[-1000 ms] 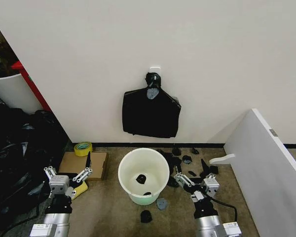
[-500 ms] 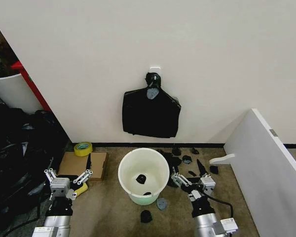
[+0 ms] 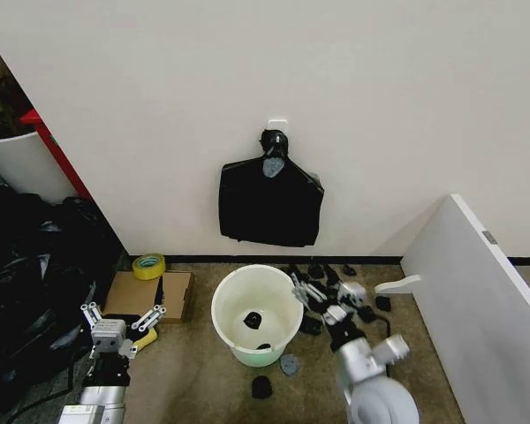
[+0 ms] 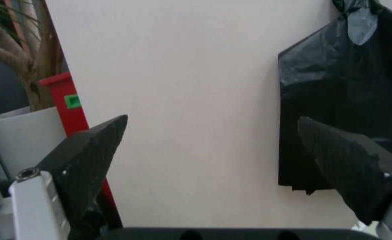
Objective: Place the garbage bag over the trash bin.
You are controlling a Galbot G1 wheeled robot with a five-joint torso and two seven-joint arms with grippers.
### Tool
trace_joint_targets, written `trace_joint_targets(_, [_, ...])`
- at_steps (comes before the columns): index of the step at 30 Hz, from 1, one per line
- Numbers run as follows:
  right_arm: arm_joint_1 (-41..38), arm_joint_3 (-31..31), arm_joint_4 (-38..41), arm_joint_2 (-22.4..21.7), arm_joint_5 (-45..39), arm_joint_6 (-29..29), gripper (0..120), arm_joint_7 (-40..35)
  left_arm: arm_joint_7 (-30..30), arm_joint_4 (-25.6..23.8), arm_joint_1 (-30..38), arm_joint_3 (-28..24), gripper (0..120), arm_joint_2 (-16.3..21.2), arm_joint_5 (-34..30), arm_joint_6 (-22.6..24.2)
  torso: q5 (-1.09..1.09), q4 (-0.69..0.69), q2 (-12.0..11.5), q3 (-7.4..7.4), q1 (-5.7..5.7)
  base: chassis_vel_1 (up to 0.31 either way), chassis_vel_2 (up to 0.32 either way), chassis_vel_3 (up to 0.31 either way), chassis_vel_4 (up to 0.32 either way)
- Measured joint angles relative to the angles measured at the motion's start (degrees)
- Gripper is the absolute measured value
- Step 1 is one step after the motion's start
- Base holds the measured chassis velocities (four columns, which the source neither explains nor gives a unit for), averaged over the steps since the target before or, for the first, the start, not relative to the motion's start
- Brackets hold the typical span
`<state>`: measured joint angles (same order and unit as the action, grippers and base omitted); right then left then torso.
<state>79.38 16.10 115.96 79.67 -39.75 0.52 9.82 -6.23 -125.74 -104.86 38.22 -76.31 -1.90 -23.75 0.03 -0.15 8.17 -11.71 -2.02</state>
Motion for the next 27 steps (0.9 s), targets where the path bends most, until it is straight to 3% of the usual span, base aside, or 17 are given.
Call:
trace_joint_targets(6, [-13.71,0.04,-5.98,3.15,-20.71,-6.96,100,-0.1,-0.2,0.61,-0.2,0.6,100,-2.0,1.58,-0.35,0.0,0.0,0.0,0.0,0.0,0.0,0.0,0.0,0.0])
trace_joint_targets(9, [-17.4,-0.15,-8.31,4.39,-24.0,-7.52,100,-0.49,-0.22,0.53,-0.36,0.63,100,-2.45,1.86,-0.39,-0.01,0.01,0.0,0.0,0.0,0.0,0.0,0.0,0.0])
trace_joint_targets(18, [-29.02,-1.5,-21.03,6.68,-26.99,-7.78,100,-1.37,-0.32,0.23,-0.25,1.6,100,-3.68,2.5,-0.64,0.0,0.0,0.0,0.0,0.0,0.0,0.0,0.0,0.0])
trace_joint_targets(27, [-34.41,-1.93,-26.68,7.72,-26.09,-7.32,100,-1.16,-0.31,0.26,-0.4,1.87,100,-3.64,2.59,-0.79,0.0,0.0,0.0,0.0,0.0,0.0,0.0,0.0,0.0])
